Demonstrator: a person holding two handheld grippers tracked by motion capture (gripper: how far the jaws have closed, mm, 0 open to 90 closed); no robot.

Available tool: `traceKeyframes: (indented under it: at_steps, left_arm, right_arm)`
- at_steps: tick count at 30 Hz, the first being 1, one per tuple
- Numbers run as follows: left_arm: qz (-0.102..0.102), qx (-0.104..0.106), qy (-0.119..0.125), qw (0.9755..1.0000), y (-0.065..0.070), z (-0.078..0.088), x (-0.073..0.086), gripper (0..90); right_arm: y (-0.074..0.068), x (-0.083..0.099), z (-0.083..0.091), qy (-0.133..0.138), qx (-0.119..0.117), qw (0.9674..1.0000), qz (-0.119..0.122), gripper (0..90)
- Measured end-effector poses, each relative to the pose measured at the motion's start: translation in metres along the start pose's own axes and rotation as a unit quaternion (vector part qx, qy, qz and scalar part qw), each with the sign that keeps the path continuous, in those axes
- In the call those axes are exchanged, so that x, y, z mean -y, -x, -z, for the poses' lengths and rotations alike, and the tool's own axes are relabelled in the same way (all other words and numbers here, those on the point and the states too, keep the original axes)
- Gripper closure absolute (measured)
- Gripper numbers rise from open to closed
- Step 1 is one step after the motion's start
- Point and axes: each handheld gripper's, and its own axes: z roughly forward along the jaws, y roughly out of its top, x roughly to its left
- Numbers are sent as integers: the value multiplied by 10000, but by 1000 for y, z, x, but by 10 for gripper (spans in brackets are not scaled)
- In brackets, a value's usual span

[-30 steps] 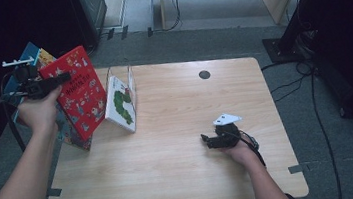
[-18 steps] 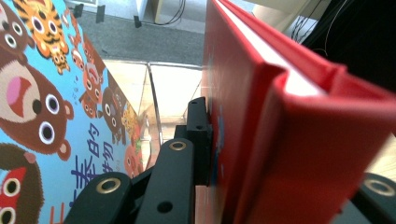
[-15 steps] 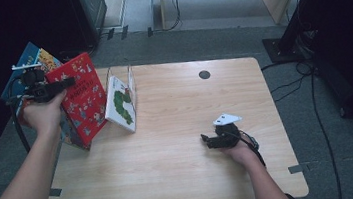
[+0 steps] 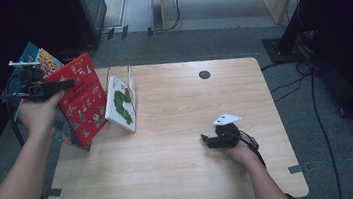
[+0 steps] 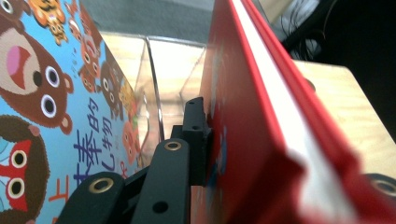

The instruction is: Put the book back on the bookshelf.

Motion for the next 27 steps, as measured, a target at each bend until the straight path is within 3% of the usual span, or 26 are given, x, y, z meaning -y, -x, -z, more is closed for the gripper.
traceKeyframes:
  at_steps: [9, 14, 17, 20, 23, 27]
  left_arm:
    - [-106, 76, -470, 9988, -1, 5, -5, 754]
    - [-85, 120, -505, 9986, -4, 10, -8, 727]
    - [-188, 82, -616, 9979, -4, 14, -11, 725]
    - [-191, 158, -836, 9962, -6, 17, -15, 732]
    - [-244, 46, -1057, 9941, -7, 19, -18, 728]
    - [-214, 87, -1270, 9916, -8, 20, -22, 724]
  right_arm:
    - [0, 0, 0, -15, -23, 10000, -7, 227]
    - [0, 0, 0, -16, -23, 10000, -6, 228]
    - [0, 0, 0, -16, -24, 10000, -7, 228]
    - [-1, 0, 0, -14, -25, 10000, -11, 228]
    - [0, 0, 0, -16, -25, 10000, 0, 228]
    - [-1, 0, 0, -23, -29, 10000, -15, 228]
